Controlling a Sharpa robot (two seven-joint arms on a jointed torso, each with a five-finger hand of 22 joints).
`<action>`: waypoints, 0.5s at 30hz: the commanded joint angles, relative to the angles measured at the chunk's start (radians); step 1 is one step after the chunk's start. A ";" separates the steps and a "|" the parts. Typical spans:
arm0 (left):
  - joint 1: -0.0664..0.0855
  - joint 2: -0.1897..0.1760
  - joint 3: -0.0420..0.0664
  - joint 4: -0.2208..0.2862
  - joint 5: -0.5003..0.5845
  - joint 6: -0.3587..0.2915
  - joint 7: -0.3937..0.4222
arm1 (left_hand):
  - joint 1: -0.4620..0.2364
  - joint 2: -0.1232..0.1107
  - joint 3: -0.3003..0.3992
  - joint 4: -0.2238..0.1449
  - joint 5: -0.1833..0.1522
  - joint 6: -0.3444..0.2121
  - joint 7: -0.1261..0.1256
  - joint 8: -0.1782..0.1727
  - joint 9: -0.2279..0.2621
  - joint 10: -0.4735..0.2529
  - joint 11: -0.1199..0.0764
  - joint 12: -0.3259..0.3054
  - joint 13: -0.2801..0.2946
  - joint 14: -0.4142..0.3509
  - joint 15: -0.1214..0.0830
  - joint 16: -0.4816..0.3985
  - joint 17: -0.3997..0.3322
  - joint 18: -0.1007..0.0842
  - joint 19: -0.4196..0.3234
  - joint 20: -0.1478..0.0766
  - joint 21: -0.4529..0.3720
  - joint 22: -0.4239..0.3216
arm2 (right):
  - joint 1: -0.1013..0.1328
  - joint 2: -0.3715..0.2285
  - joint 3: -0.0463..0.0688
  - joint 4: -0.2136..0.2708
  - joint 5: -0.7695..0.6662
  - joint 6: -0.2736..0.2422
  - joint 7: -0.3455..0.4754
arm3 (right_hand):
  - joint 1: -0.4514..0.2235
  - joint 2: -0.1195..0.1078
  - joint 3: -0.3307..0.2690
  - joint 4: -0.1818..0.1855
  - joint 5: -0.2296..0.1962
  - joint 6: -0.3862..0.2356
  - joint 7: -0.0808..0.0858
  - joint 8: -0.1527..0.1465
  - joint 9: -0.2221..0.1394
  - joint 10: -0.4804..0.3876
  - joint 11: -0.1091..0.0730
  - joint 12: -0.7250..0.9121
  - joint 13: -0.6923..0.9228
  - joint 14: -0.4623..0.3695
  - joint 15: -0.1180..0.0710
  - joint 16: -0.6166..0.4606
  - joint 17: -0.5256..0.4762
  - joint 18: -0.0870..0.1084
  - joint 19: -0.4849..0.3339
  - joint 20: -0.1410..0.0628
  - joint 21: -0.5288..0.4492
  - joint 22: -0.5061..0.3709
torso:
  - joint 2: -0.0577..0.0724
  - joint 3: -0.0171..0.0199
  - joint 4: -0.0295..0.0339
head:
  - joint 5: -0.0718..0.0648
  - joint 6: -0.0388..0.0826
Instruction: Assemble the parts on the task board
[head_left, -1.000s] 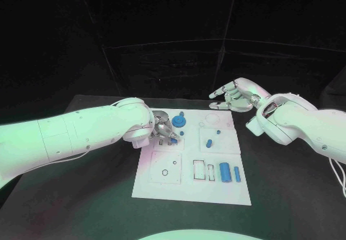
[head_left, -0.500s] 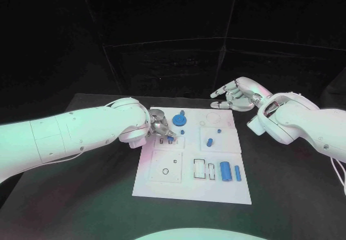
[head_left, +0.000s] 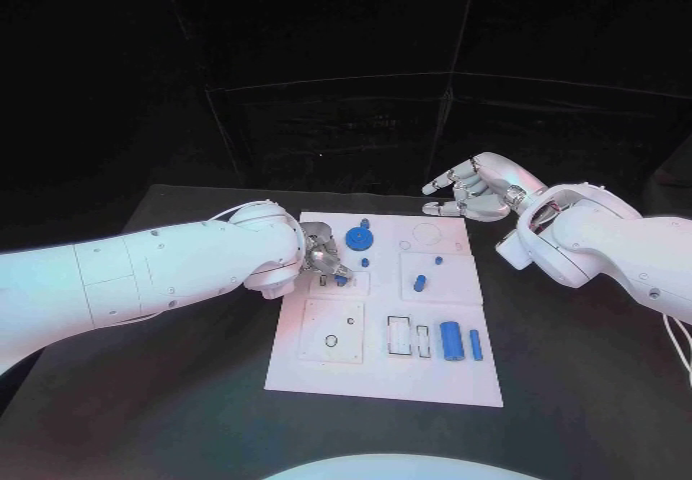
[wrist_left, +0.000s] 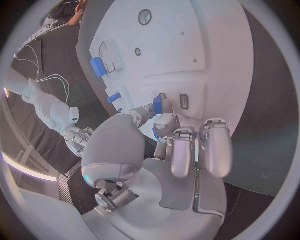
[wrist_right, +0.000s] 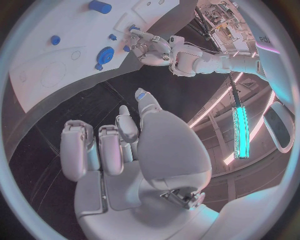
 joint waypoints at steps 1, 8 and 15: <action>0.000 0.004 -0.001 -0.004 -0.037 -0.010 0.000 | 0.000 0.009 0.163 -0.157 0.005 0.000 -0.007 0.005 0.002 0.009 -0.001 0.007 0.003 0.106 -0.002 0.003 0.263 -0.008 0.004 0.002 0.005 0.013 | 0.002 0.000 0.001 0.002 -0.004 0.003 0.003 | -0.003 -0.003 -0.003 -0.002 0.004 0.005 -0.001 0.005 0.001 -0.001 -0.004 -0.003 0.000 0.062 -0.005 -0.006 0.064 0.005 -0.002 -0.003 -0.005 0.023 | 0.000 0.0002 0.0001 | -0.001 0.000; -0.002 0.006 -0.003 -0.005 -0.040 0.009 -0.004 | -0.001 0.006 0.166 -0.160 0.006 0.000 -0.007 0.006 0.003 0.010 -0.002 0.008 0.004 0.106 -0.002 0.003 0.263 -0.009 0.005 0.002 0.005 0.015 | 0.002 0.000 0.001 0.002 -0.004 0.003 0.003 | -0.003 -0.003 -0.003 -0.002 0.004 0.005 -0.001 0.005 0.001 -0.001 -0.004 -0.003 0.000 0.062 -0.005 -0.006 0.064 0.005 -0.002 -0.003 -0.005 0.023 | 0.000 0.0004 0.0011 | 0.000 -0.004; -0.002 0.002 -0.004 -0.002 -0.043 0.022 -0.012 | -0.002 0.001 0.169 -0.165 0.007 0.001 -0.008 0.007 0.004 0.012 -0.002 0.010 0.006 0.106 -0.002 0.003 0.263 -0.009 0.005 0.002 0.006 0.016 | 0.002 0.000 0.001 0.001 -0.004 0.003 0.003 | -0.003 -0.003 -0.003 -0.002 0.004 0.005 -0.001 0.005 0.001 -0.001 -0.004 -0.003 0.000 0.062 -0.005 -0.006 0.064 0.005 -0.002 -0.003 -0.005 0.023 | -0.001 -0.0001 0.0008 | 0.001 -0.005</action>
